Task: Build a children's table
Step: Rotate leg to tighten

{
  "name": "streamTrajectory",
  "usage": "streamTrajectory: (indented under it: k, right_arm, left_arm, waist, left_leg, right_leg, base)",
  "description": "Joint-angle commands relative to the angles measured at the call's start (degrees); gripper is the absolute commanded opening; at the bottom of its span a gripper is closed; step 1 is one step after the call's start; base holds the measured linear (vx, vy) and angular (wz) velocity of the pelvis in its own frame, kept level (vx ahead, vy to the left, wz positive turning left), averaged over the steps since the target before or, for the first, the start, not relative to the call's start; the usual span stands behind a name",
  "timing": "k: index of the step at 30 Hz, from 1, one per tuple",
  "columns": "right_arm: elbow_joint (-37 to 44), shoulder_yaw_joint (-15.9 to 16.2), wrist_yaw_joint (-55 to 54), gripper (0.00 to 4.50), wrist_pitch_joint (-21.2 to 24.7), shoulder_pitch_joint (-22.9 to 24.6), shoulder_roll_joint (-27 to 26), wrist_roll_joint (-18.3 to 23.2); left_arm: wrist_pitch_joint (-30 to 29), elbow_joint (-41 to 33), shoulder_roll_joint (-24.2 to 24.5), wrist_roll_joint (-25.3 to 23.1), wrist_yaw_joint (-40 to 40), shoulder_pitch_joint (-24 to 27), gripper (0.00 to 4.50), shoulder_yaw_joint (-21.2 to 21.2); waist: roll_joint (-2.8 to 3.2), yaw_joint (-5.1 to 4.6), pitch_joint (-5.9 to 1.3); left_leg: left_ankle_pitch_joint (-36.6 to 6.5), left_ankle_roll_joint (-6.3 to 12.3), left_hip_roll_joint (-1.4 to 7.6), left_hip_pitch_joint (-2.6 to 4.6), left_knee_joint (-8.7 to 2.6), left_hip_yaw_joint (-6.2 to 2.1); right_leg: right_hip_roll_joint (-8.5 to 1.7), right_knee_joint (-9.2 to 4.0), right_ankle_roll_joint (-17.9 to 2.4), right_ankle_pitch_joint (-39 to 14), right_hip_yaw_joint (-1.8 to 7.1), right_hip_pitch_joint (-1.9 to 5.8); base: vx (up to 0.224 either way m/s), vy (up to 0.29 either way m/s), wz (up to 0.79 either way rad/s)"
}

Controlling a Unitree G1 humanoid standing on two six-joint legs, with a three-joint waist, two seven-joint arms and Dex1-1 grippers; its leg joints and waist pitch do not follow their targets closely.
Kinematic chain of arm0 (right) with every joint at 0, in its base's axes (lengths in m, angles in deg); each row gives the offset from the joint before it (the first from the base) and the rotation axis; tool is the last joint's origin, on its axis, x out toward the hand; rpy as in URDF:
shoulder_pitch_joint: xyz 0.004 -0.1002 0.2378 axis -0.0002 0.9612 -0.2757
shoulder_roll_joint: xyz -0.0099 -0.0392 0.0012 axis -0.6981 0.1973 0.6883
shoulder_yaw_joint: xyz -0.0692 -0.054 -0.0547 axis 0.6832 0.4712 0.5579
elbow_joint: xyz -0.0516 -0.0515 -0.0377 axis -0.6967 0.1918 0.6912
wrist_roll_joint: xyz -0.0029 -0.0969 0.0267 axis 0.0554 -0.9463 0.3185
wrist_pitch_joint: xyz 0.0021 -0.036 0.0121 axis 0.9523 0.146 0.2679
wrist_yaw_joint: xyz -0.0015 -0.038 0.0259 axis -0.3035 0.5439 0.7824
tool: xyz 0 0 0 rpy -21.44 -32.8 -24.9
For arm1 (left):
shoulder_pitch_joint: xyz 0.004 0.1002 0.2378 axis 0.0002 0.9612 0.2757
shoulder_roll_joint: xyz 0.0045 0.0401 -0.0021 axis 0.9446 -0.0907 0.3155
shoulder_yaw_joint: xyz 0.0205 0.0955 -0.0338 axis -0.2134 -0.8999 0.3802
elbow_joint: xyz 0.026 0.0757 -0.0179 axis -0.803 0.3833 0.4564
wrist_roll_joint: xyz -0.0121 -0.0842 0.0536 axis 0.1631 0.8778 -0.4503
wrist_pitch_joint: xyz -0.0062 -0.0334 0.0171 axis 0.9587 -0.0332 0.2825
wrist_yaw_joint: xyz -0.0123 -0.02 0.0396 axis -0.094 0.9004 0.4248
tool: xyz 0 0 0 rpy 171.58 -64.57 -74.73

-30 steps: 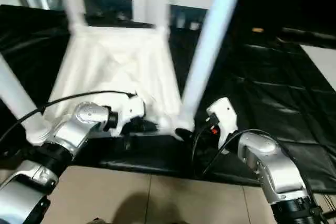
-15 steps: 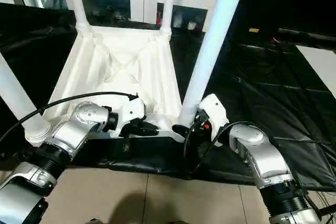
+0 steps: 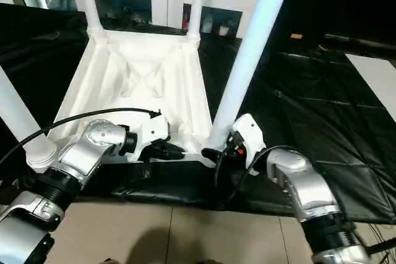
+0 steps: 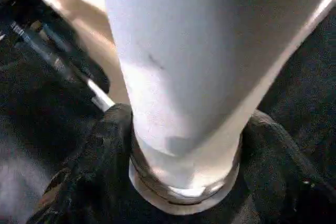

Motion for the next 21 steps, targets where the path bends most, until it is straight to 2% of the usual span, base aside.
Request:
streamTrajectory:
  k: [1, 2, 3, 4, 6, 7, 8, 9, 10, 11, 13, 15, 16, 17, 18, 21]
  right_arm:
    - [-4.7, -4.1, -8.7, 2.7, 0.4, -1.7, -2.5, -0.2]
    - [-6.3, -5.6, -12.7, 2.7, -0.1, -2.5, -4.4, -0.3]
    - [-8.4, -8.3, -18.8, 2.7, -0.5, -3.7, -7.5, 0.0]
    - [-9.8, -10.1, -22.5, 2.7, -0.4, -4.6, -9.6, 0.6]
    - [-12.2, -12.9, -27.7, 2.69, -0.7, -6.3, -12.4, 1.9]
    - [-13.8, -14.3, -30.8, 2.69, -1.1, -7.3, -13.9, 2.4]
    - [-14.8, -15.2, -32.8, 2.69, -1.5, -8.1, -14.8, 2.7]
    - [-14.8, -15.2, -32.8, 2.69, -1.5, -8.1, -14.8, 2.7]
    - [-18.1, -16.9, -39.3, 2.69, -3.7, -10.6, -17.5, 2.5]
    - [-18.2, -17.0, -39.5, 2.69, -3.8, -10.7, -17.6, 2.4]
    - [-21.4, -18.0, -43.9, 2.69, -5.4, -13.1, -19.6, 1.5]
    - [-22.7, -18.1, -46.5, 2.69, -6.6, -14.2, -20.8, 0.6]
    - [-24.5, -17.8, -50.4, 2.69, -9.5, -15.9, -23.1, -1.3]
    - [-24.3, -17.3, -50.2, 2.69, -10.4, -15.9, -23.4, -1.9]
    - [-24.3, -17.0, -50.1, 2.69, -11.0, -15.9, -23.7, -2.2]
    - [-22.8, -15.0, -46.5, 2.69, -11.2, -15.1, -23.9, -2.6]
  left_arm:
    - [-0.4, 2.1, -1.6, -1.3, -3.3, -2.0, 0.0, 0.3]
    - [-0.5, 4.1, -2.7, -1.8, -6.1, -3.1, 0.0, 0.8]
    - [-0.6, 7.1, -4.3, -2.1, -9.3, -4.9, 0.0, 1.4]
    - [-0.7, 9.0, -5.4, -2.4, -11.4, -6.2, 0.0, 1.7]
    - [-1.3, 11.7, -7.0, -2.9, -14.9, -8.1, 0.0, 2.1]
    - [-1.8, 13.0, -8.0, -3.0, -16.9, -9.3, 0.0, 2.3]
    - [-2.1, 13.8, -8.7, -3.1, -18.1, -10.0, 0.0, 2.5]
    - [-2.1, 13.8, -8.7, -3.1, -18.1, -10.0, 0.0, 2.5]
    - [-3.8, 16.4, -11.5, -3.5, -23.1, -12.5, 0.0, 2.9]
    - [-3.8, 16.5, -11.6, -3.5, -23.3, -12.6, 0.0, 2.9]
    - [-4.3, 19.8, -14.1, -4.1, -28.2, -14.8, 0.0, 3.5]
    - [-4.3, 21.5, -15.5, -4.1, -30.2, -15.7, 0.0, 3.9]
    - [-4.0, 24.8, -18.0, -4.4, -33.8, -17.2, 0.0, 4.3]
    - [-3.7, 25.1, -18.4, -4.3, -34.3, -17.3, 0.0, 4.4]
    - [-3.6, 25.5, -18.6, -4.2, -34.7, -17.4, 0.0, 4.5]
    - [-2.7, 25.6, -18.6, -3.8, -33.8, -17.2, 0.0, 4.5]
  waist:
    - [0.26, 0.05, -3.66]
    - [0.23, -0.42, -3.62]
    - [0.23, -0.68, -3.72]
    - [0.32, -0.76, -3.64]
    - [0.24, -1.01, -3.83]
    - [0.22, -0.99, -3.85]
    - [0.39, -1.01, -3.86]
    - [0.32, -1.09, -3.92]
    - [0.4, -1.13, -3.97]
    - [0.66, -1.15, -4.14]
    - [0.53, -1.15, -4.28]
    - [0.71, -1.1, -4.38]
    - [0.29, -1.02, -4.62]
    - [0.45, -0.99, -4.76]
    - [0.36, -0.86, -4.84]
    - [0.29, -0.54, -4.74]
  left_leg:
    - [-13.3, 0.8, 0.69, 0.3, -4.22, -0.38]
    - [-14.4, 0.05, 0.59, 0.3, -4.29, -0.44]
    - [-14.8, -0.64, 0.44, 0.25, -4.32, -0.53]
    - [-15.0, -1.08, 0.43, 0.27, -4.37, -0.6]
    - [-15.2, -1.77, 0.25, 0.24, -4.36, -0.77]
    - [-14.7, -1.67, 0.27, 0.23, -4.37, -0.78]
    - [-14.8, -1.36, 0.3, 0.41, -4.27, -0.69]
    - [-14.5, -1.15, 0.24, 0.35, -4.22, -0.63]
    - [-13.5, -0.79, 0.19, 0.17, -4.2, -0.59]
    - [-13.2, -0.99, 0.29, 0.57, -4.05, -0.55]
    - [-11.1, -0.31, 0.1, 0.24, -3.9, -0.39]
    - [-10.2, -0.01, 0.14, 0.31, -3.84, -0.4]
    - [-7.3, 1.07, 0.0, 0.05, -3.67, -0.36]
    - [-5.6, 1.8, 0.0, 0.16, -3.46, -0.26]
    - [-4.0, 3.02, -0.08, 0.15, -3.34, -0.17]
    - [-3.2, 5.61, -0.02, 0.26, -3.26, -0.03]
  right_leg:
    - [-2.09, -4.36, -9.9, -16.7, 0.95, 3.0]
    - [-2.02, -4.59, -9.4, -18.8, 0.92, 2.75]
    - [-2.0, -4.71, -8.7, -20.0, 0.9, 2.83]
    - [-2.08, -4.82, -8.5, -20.7, 0.89, 2.66]
    - [-2.05, -4.84, -8.0, -21.3, 0.79, 2.77]
    - [-1.99, -4.8, -7.8, -20.3, 0.81, 2.91]
    - [-1.98, -4.77, -8.2, -19.0, 0.91, 2.7]
    - [-1.92, -4.73, -8.5, -18.0, 0.93, 2.78]
    - [-1.87, -4.56, -9.1, -15.8, 0.96, 2.97]
    - [-1.91, -4.35, -9.9, -14.1, 0.98, 2.65]
    - [-1.74, -3.99, -10.8, -10.2, 0.97, 3.09]
    - [-1.75, -3.77, -11.2, -8.4, 0.97, 3.21]
    - [-1.64, -3.27, -11.9, -3.7, 0.93, 3.74]
    - [-1.64, -3.04, -12.8, -0.8, 0.99, 3.58]
    - [-1.56, -2.64, -13.7, 2.6, 1.04, 3.83]
    - [-1.53, -2.52, -14.9, 5.5, 0.99, 3.94]
  base:
    - [0.0, 0.0, 0.0]
    - [0.0, 0.0, 0.0]
    - [0.0, 0.0, 0.0]
    - [0.0, 0.0, 0.0]
    - [0.0, 0.0, 0.0]
    - [0.0, 0.0, 0.0]
    - [0.0, 0.0, 0.0]
    - [0.0, 0.0, 0.0]
    - [0.0, 0.0, 0.0]
    - [0.0, 0.0, 0.0]
    - [0.0, 0.0, 0.0]
    - [0.0, 0.0, 0.0]
    - [0.0, 0.0, 0.0]
    - [0.0, 0.0, 0.0]
    - [0.056, 0.015, -0.02]
    - [0.0, 0.0, 0.0]
